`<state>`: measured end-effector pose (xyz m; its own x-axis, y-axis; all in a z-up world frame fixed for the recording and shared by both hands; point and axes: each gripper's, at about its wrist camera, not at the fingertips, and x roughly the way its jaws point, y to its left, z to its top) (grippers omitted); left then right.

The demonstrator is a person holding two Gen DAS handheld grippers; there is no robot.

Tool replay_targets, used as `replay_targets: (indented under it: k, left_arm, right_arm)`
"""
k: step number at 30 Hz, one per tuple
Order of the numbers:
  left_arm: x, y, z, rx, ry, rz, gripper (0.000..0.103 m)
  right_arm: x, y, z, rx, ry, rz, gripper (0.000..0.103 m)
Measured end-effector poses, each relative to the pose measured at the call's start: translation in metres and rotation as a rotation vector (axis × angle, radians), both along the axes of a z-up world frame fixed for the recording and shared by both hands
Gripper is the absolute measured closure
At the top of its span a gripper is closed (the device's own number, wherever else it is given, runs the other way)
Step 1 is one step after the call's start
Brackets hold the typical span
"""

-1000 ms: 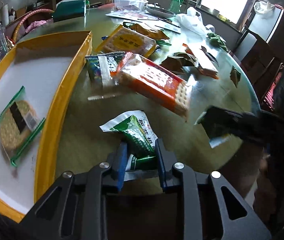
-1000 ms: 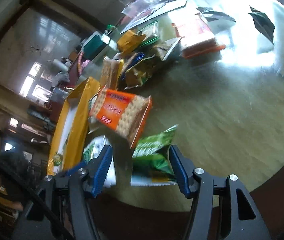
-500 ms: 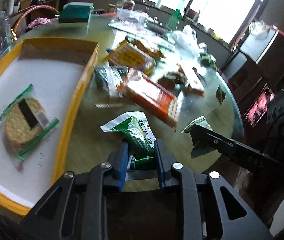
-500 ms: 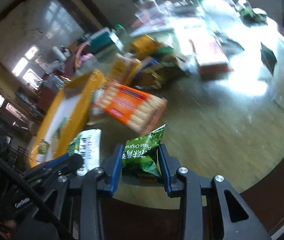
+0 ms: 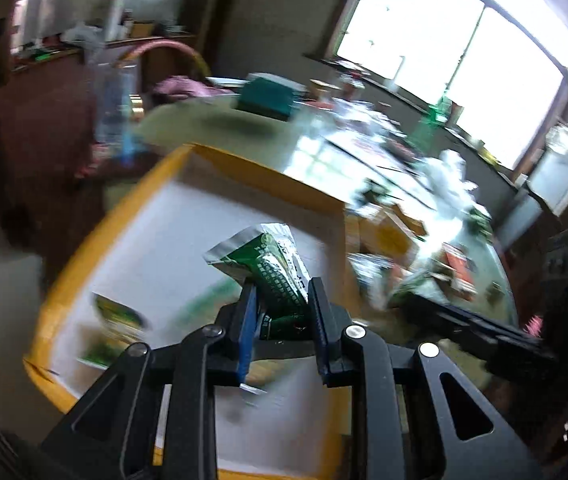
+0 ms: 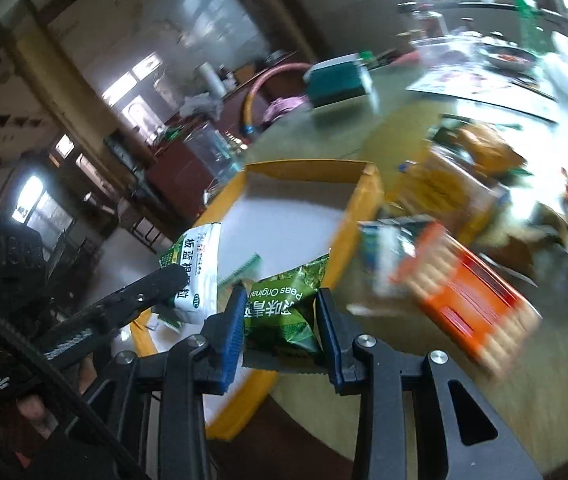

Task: Organize snacks
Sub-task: 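Carry both packets over the yellow tray and open both tools to release them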

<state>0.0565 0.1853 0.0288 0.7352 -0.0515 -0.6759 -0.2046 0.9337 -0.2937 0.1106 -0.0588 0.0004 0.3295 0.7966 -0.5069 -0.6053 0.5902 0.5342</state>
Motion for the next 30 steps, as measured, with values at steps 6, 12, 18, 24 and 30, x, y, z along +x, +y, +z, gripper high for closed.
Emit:
replay_targets:
  k: [6, 12, 18, 24, 30]
  left_arm:
    - [0.018, 0.048, -0.015, 0.005, 0.039, 0.076, 0.077]
    - [0.031, 0.065, -0.032, 0.003, 0.081, 0.063, 0.077]
    - [0.04, 0.07, -0.043, 0.026, 0.126, 0.068, 0.076]
    - [0.043, 0.072, -0.051, 0.037, 0.154, 0.078, 0.076]
    - [0.043, 0.07, -0.053, 0.042, 0.173, 0.087, 0.071]
  right_arm:
    - [0.021, 0.057, 0.005, -0.039, -0.008, 0.055, 0.068]
    - [0.044, 0.102, -0.017, -0.129, 0.025, 0.055, 0.068]
    - [0.044, 0.119, -0.025, -0.2, 0.0, 0.051, 0.068]
    - [0.041, 0.123, -0.031, -0.232, -0.009, 0.041, 0.066]
    - [0.034, 0.122, -0.028, -0.247, -0.052, 0.05, 0.065]
